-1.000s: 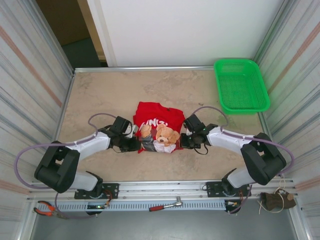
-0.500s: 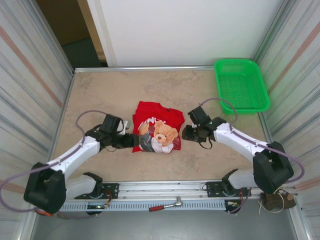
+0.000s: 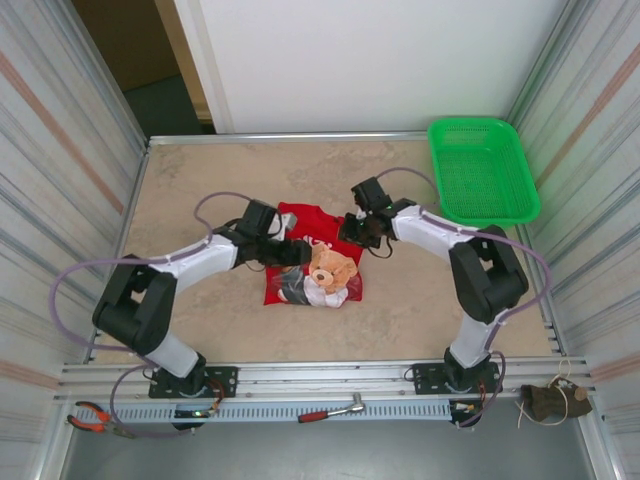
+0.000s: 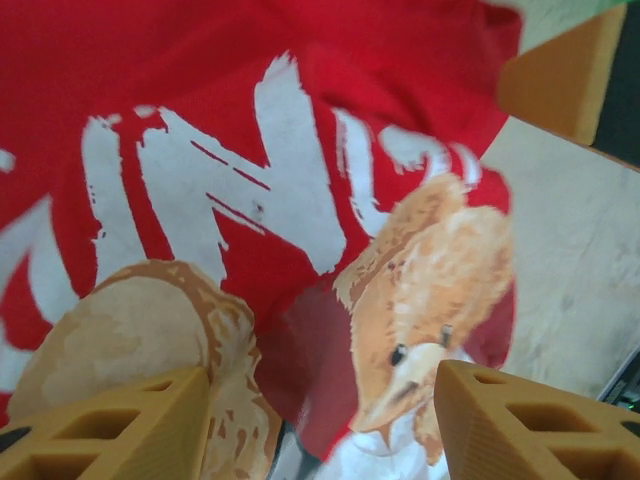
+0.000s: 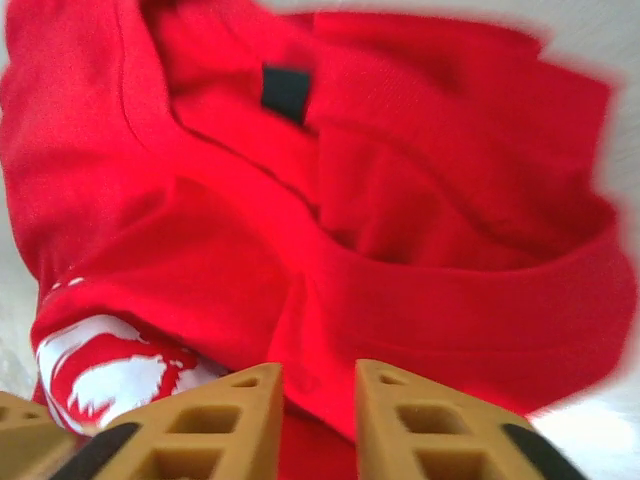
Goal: Fold the inside-out t-shirt
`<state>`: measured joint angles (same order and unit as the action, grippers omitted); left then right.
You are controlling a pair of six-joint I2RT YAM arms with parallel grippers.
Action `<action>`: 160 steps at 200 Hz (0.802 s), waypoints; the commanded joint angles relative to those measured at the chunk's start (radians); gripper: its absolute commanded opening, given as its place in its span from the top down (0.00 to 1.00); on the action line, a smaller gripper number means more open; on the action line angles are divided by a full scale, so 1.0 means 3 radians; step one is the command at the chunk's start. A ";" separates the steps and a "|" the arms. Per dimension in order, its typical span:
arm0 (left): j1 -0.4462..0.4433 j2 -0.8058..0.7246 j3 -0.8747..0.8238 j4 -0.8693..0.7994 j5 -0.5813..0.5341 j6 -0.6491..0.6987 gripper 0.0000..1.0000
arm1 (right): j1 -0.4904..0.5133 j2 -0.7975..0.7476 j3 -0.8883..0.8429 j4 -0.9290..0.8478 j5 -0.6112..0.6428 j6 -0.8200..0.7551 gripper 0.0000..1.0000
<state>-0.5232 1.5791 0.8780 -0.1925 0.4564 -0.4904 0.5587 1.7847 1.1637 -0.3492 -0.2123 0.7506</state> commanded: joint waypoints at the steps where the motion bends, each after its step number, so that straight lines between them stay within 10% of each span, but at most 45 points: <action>1: -0.0045 0.0041 -0.0241 0.0118 0.0017 -0.0086 0.39 | 0.0104 0.0058 -0.0292 0.0217 -0.0136 0.0355 0.80; 64: -0.0122 -0.0079 -0.0723 0.0217 0.0092 -0.0350 0.39 | -0.0040 -0.0405 -0.0899 0.0293 -0.0082 0.0244 0.73; 103: -0.0122 -0.0452 -0.0229 -0.0243 0.0060 -0.0218 0.35 | 0.0341 -0.1275 -0.0961 -0.0487 0.0464 -0.0029 0.47; 160: -0.0321 -0.1081 -0.0419 -0.0422 -0.0035 -0.0424 0.33 | 0.0976 -0.1993 -0.1716 -0.0677 0.0715 0.0544 0.49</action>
<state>-0.5869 1.3266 0.7979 -0.2543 0.4683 -0.5770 0.7952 1.2087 0.7353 -0.4667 -0.0620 0.8230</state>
